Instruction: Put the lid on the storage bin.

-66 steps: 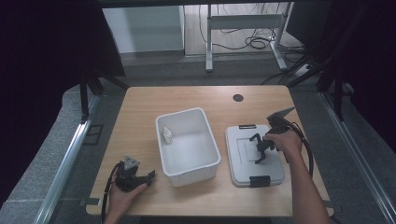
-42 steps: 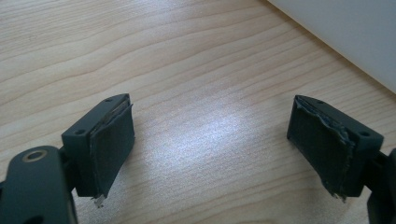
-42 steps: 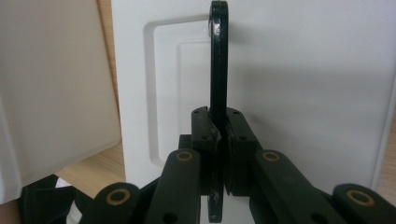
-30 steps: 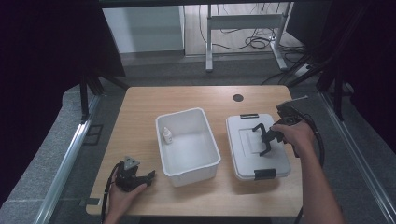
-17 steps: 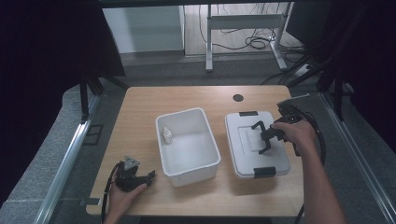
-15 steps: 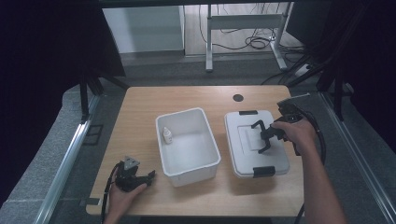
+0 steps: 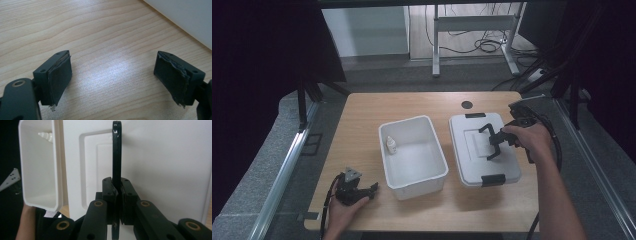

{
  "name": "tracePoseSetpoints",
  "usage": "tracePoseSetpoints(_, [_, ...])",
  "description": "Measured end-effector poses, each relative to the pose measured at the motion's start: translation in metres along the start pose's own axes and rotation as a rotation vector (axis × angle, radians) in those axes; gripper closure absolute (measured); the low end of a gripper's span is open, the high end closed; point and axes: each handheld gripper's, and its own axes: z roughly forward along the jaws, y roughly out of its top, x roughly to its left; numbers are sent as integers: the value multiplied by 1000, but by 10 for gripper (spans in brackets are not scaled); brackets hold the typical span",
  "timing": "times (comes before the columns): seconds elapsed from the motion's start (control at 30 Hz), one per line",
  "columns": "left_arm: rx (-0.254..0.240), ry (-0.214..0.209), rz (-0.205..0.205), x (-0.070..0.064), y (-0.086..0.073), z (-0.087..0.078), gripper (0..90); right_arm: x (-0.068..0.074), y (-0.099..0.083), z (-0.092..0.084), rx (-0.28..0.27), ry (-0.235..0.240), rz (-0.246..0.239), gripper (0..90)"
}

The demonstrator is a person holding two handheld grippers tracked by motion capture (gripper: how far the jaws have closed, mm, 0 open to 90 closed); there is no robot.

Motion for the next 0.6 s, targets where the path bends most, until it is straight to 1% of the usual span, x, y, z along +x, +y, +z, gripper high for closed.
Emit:
tracePoseSetpoints(0.17, [-2,0,-3,0,0,0,147,6,2,-5,-8,-3,-9,846])
tracePoseSetpoints(0.2, [0,0,-1,0,0,0,147,11,3,-8,-10,3,-12,846])
tracePoseSetpoints(0.3, [-1,0,-3,0,0,0,147,14,4,-10,-14,1,-22,846])
tracePoseSetpoints(0.37, [1,0,-1,0,0,0,147,20,4,-14,-16,7,-28,846])
tracePoseSetpoints(0.6, [0,0,-2,0,0,0,147,28,5,-21,-30,16,-38,846])
